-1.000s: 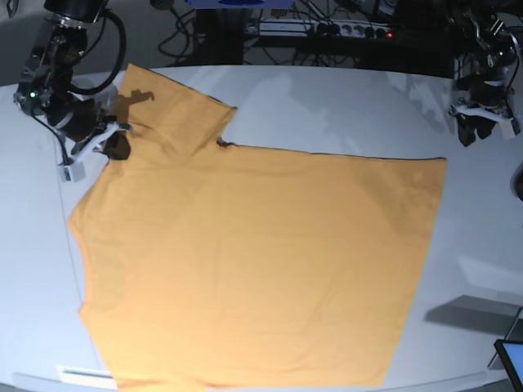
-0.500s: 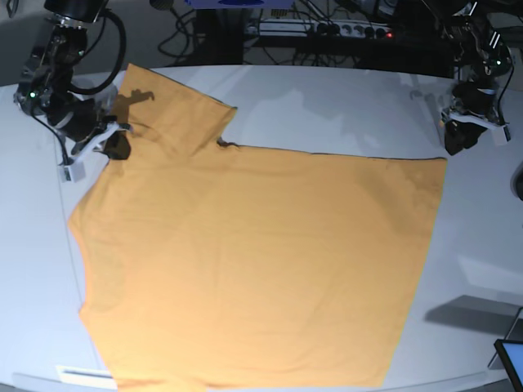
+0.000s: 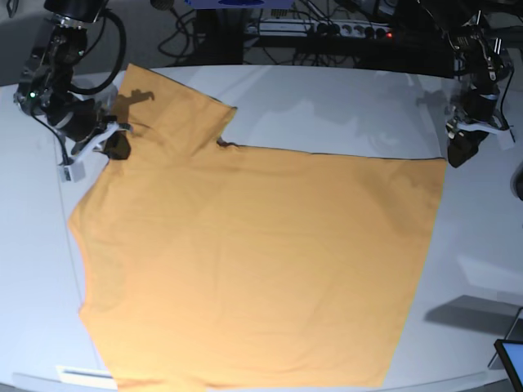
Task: Fold the T-shirt properly
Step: 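Move the left gripper to the shirt's other shoulder corner and grasp, then lift the shoulder edge with both grippers and pull toward the robot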
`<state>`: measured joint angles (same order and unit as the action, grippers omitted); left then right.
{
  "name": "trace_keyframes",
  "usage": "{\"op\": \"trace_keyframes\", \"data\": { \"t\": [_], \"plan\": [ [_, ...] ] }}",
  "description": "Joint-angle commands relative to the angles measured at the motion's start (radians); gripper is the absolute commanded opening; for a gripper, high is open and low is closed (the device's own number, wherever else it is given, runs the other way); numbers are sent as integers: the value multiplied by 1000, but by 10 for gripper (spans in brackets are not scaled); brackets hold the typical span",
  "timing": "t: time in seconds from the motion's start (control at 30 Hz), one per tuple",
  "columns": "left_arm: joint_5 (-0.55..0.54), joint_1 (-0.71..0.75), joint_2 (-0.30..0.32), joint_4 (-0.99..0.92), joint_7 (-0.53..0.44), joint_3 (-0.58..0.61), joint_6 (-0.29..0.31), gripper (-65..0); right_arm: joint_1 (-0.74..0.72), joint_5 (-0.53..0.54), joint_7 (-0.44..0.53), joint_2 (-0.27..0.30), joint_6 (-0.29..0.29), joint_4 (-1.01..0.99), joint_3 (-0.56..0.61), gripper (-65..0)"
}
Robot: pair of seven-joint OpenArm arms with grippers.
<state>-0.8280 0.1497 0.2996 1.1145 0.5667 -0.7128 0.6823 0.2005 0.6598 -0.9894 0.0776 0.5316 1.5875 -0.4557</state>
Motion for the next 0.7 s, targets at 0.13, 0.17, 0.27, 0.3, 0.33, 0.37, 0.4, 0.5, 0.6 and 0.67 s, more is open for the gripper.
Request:
{"op": "trace_keyframes", "data": {
  "t": [0.13,0.17,0.27,0.3,0.33,0.37,0.4,0.5,0.6,0.67],
  "plan": [
    [29,-9,11,-1,42,71,-14,-361,1,-21,-21,9,2,9,-1,-647],
    [31,-14,11,-3,42,92,-14,-361,1,-21,-21,9,2,9,-1,-647],
    [32,-20,6,-4,42,130,-14,-361,1,-21,-21,9,2,9,-1,-647],
    [32,-22,6,-4,42,140,-16,-361,1,-21,-21,9,2,9,-1,-647],
    [29,-22,5,-4,42,150,-17,-361,1,-21,-21,9,2,9,-1,-647],
    [28,-22,5,-4,42,158,-19,-361,1,-21,-21,8,2,9,-1,-647],
    [28,-23,3,-4,42,164,-19,-361,1,-21,-21,8,2,9,-1,-647],
    [26,-23,-6,-4,42,167,-19,-361,1,-21,-21,8,2,9,-1,-647],
    [28,-20,-10,-4,40,166,-19,-366,1,-21,-21,8,2,9,-1,-647],
    [28,-20,-10,-4,40,166,-19,-371,0,-21,-21,8,2,9,-1,-647]
  ]
}}
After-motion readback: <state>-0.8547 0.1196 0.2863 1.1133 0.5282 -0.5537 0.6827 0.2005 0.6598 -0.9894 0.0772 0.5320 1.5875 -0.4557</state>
